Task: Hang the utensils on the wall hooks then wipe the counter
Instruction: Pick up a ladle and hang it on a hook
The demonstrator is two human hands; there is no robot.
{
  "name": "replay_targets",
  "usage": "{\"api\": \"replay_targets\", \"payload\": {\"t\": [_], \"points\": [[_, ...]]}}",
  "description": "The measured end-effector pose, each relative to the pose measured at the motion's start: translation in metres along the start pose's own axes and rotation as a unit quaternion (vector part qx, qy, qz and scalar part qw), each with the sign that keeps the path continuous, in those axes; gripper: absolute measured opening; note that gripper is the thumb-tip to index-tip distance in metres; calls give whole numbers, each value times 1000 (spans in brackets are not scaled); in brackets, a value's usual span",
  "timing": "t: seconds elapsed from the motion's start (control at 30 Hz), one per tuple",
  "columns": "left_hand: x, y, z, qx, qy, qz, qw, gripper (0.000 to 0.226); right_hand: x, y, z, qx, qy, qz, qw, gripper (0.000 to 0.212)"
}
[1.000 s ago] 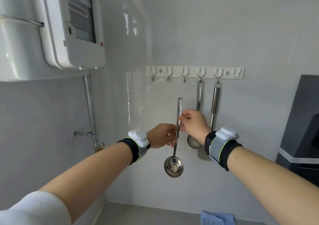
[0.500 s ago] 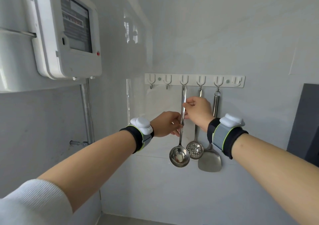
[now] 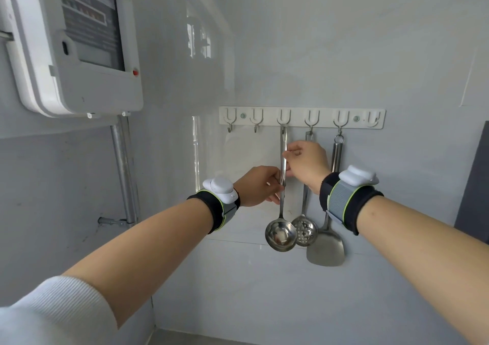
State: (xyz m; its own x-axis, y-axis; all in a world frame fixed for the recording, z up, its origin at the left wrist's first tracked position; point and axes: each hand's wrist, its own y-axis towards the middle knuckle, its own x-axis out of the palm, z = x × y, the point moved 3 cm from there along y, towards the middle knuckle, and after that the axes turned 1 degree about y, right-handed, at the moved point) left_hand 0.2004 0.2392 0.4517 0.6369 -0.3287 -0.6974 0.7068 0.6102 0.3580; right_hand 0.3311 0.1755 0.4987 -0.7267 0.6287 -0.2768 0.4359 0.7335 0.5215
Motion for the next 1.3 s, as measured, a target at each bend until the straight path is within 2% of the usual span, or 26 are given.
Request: {"api": "replay_targets", "payload": {"t": [0.17,0.37,0.67,0.77,0.83,0.97,1.17,1.3], "points": [[12,1,-13,-3,15,3,1000,11,4,-4,14,21,6,-18,1000,18],[21,1,-29,-23,39,69,997,11,10,-5,18,19,5,-23,1000,14],[28,0,-32,-59,62,143,986,8,8,-28,28,-3,-55,-23,998,26],[34,-5,-33,-76,51,130,987,4,6,-41,28,2,-56,-14,998,34],[38,-12,-34,-88,49,126,987,11,4,-51,29,5,-62,-12,998,35],[47,-42,-36,-105,79,121,984,26,5,-79,38,11,-70,-39,997,29],[72,-97,-38,-94,107,88,986,21,18,-129,69,66,-65,-78,993,22],[91,-134,-48,-109,126,56,984,26,28,-166,88,86,-50,-119,988,16]]}}
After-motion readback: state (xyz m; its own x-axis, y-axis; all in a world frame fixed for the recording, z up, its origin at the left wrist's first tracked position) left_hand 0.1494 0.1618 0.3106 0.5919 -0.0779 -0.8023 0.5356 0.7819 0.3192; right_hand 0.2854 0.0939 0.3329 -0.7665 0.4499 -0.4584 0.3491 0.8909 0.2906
